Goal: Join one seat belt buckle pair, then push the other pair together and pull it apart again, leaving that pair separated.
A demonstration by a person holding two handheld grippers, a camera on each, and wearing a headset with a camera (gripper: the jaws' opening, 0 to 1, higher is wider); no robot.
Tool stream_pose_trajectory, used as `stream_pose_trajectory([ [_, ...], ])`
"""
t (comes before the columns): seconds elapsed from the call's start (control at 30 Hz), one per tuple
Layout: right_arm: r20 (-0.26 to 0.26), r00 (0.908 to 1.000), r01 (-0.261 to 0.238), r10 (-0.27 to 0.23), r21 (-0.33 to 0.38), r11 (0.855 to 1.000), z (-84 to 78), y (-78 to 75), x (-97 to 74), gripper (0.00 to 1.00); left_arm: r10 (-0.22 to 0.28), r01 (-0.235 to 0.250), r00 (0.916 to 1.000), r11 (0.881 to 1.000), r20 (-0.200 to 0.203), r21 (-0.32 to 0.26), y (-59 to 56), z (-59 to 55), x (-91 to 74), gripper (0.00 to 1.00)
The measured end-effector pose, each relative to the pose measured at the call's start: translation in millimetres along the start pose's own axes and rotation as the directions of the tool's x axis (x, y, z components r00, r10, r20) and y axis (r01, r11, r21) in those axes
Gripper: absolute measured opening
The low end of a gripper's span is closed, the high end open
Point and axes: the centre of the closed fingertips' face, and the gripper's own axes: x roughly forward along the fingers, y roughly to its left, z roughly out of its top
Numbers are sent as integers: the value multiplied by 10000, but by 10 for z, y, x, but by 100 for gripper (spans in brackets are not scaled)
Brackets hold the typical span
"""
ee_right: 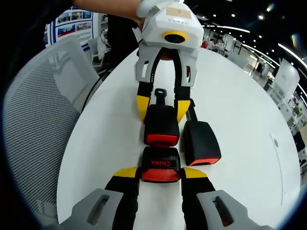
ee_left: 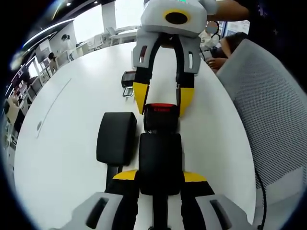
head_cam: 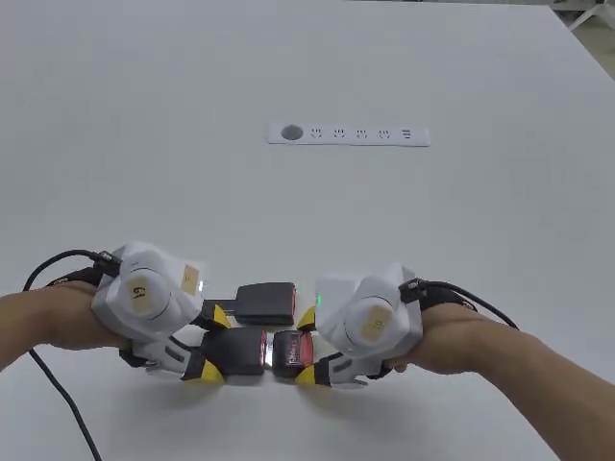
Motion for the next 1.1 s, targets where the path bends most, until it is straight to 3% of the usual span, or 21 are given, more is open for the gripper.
stream_pose_trajectory([
  [0.23, 71, 10000, -37, 37, 88, 10000, 11, -1, -78, 30, 203, -203, 9998, 9996, 30, -197, 6, -39, -71, 35],
  [0.43, 47, 10000, -10, 9, 203, 9998, -61, -42, -131, 32, 350, -347, 9993, 9989, 90, -329, 14, -7, -162, 36],
  [0.67, -1, 9997, 248, -248, 265, 9993, -119, -120, -279, 33, 571, -565, 9983, 9972, 118, -499, 22, -11, -254, 38],
  [1.1, -87, 9980, 634, -631, 404, 9972, -232, -314, -460, 36, 1044, -1020, 9939, 9928, 356, -632, 230, 121, -410, 40],
])
